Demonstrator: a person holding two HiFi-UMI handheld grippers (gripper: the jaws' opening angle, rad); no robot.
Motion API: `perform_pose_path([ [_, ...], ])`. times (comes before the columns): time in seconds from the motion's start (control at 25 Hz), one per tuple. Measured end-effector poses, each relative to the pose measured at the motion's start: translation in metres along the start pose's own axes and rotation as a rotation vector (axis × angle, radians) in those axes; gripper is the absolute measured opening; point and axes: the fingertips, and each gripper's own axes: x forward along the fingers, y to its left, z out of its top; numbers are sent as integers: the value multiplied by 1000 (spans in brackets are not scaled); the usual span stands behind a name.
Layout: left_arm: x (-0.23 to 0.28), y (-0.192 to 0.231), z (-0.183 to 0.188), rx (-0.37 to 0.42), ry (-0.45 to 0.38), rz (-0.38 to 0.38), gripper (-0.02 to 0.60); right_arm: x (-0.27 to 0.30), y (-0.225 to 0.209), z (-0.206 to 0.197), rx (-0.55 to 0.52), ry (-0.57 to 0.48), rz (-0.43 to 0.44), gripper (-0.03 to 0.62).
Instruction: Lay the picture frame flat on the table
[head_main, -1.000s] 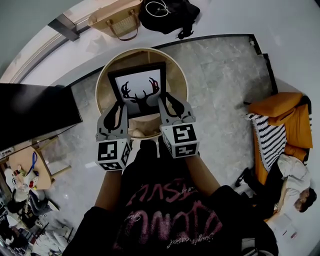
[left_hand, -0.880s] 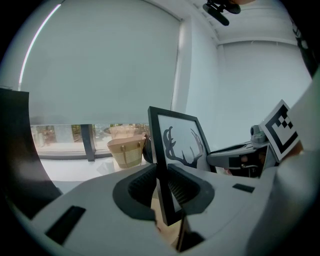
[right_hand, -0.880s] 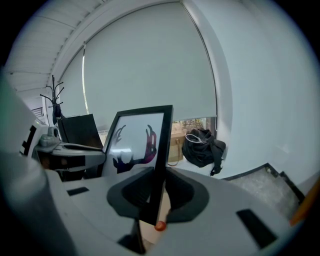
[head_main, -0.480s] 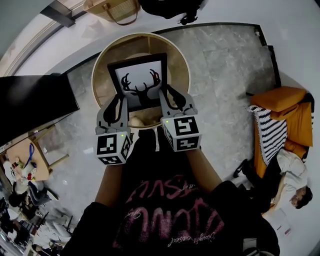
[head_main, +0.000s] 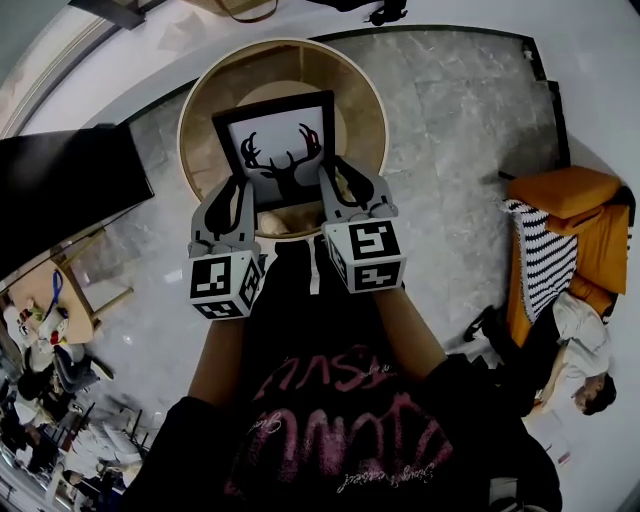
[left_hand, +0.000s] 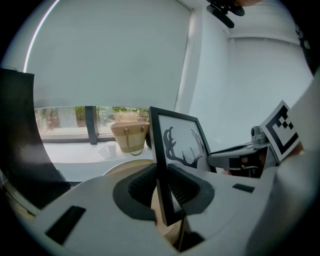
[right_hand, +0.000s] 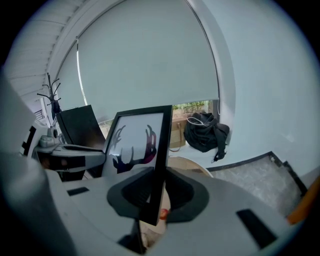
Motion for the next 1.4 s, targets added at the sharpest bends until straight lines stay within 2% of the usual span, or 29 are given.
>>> perform_pose_path([
  [1.4, 56, 6, -146, -129, 233, 20, 74, 66, -24, -136, 56, 259, 50, 81],
])
